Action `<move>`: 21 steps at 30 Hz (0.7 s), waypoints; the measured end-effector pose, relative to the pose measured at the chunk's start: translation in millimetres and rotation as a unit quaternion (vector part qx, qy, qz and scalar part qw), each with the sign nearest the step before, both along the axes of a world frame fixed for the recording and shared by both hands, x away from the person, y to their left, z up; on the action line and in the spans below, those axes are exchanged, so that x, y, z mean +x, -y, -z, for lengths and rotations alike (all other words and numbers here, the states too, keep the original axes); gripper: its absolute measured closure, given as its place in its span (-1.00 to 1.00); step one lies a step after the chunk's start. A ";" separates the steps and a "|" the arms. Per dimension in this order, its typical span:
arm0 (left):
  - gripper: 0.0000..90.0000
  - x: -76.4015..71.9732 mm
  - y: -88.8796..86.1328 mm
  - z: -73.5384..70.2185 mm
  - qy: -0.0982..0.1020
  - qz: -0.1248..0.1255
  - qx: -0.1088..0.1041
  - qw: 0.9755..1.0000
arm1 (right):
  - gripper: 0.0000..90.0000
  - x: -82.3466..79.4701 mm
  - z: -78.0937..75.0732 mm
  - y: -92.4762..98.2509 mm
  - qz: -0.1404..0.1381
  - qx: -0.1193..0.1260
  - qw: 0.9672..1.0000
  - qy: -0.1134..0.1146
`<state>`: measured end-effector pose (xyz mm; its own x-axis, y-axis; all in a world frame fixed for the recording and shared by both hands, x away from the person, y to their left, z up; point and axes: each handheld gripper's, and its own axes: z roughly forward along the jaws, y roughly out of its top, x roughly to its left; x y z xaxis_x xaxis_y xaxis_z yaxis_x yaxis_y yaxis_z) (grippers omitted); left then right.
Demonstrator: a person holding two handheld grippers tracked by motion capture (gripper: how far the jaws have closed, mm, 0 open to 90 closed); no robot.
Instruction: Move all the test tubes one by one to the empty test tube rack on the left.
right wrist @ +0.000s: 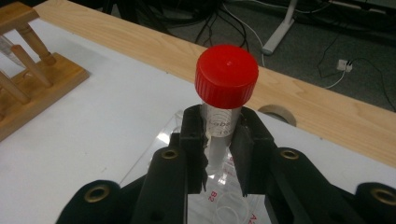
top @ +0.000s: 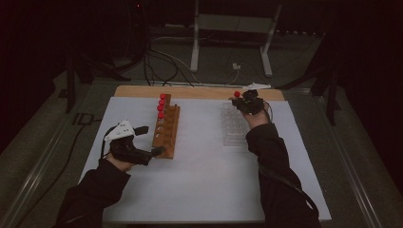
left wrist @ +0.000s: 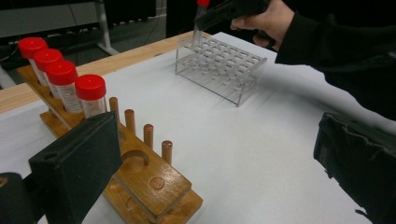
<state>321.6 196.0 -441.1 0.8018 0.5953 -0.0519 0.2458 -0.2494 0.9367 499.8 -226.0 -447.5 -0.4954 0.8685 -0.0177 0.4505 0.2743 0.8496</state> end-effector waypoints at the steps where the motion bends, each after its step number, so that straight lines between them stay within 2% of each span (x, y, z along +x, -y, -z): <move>1: -0.96 0.0 0.0 0.0 0.000 0.000 0.000 1.000 | 0.67 -0.5 -1.1 0.1 0.000 -0.001 1.000 0.002; 13: -0.96 0.4 0.7 -0.3 -0.002 0.002 0.001 1.000 | 0.67 -10.0 -21.3 1.8 0.001 -0.011 1.000 0.026; 21: -0.96 -0.7 2.2 -2.2 -0.001 0.005 0.001 1.000 | 0.67 -20.6 -33.7 4.6 -0.005 -0.004 0.999 0.036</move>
<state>321.0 193.9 -439.0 0.8081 0.5868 -0.0511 0.2441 -0.2548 0.9357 479.2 -230.6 -413.8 -0.5007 0.8636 -0.0602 0.3861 0.2850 0.8773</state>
